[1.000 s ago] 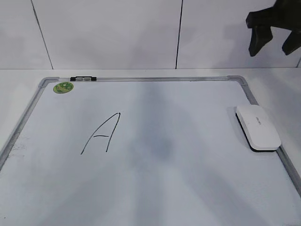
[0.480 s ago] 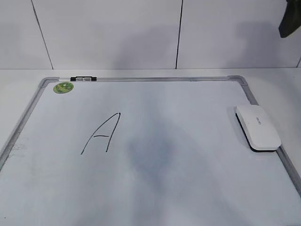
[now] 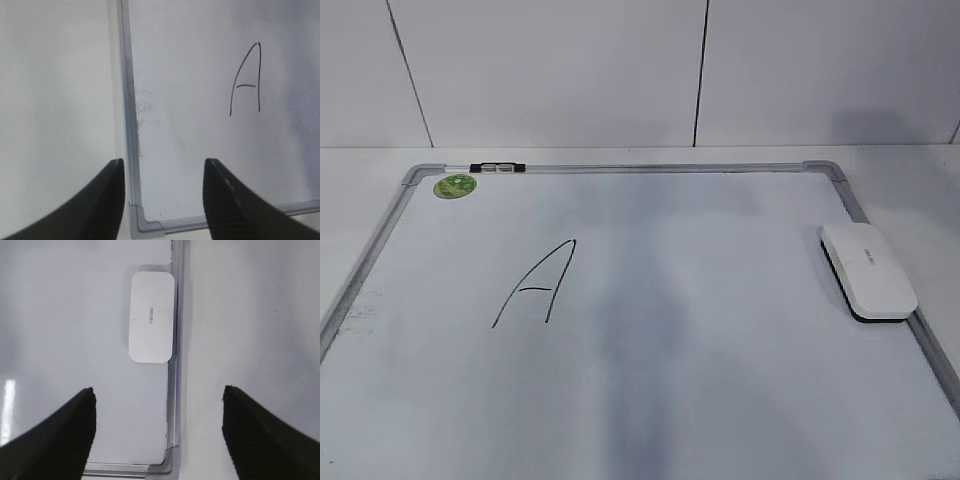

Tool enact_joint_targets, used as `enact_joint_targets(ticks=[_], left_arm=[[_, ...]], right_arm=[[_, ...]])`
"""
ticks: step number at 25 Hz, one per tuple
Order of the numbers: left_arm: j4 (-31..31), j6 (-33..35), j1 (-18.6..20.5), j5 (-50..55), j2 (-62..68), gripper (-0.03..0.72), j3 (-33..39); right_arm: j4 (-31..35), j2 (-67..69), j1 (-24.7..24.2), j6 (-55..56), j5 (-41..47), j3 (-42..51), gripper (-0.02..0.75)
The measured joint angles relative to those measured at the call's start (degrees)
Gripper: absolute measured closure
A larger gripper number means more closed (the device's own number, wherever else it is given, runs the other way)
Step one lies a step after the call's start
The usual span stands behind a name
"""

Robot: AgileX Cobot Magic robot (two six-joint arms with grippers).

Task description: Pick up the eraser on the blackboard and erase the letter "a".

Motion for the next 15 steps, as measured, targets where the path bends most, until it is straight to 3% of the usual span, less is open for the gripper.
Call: enact_joint_targets(ticks=[7, 15], left_arm=[[-0.09, -0.05, -4.88, 0.10, -10.93, 0.305, 12.71], [1.71, -0.26, -9.82, 0.23, -22.23, 0.306, 19.59]], right_arm=[[0.00, -11.18, 0.00, 0.00, 0.09, 7.58, 0.145], [0.00, -26.70, 0.00, 0.00, 0.33, 19.41, 0.145]])
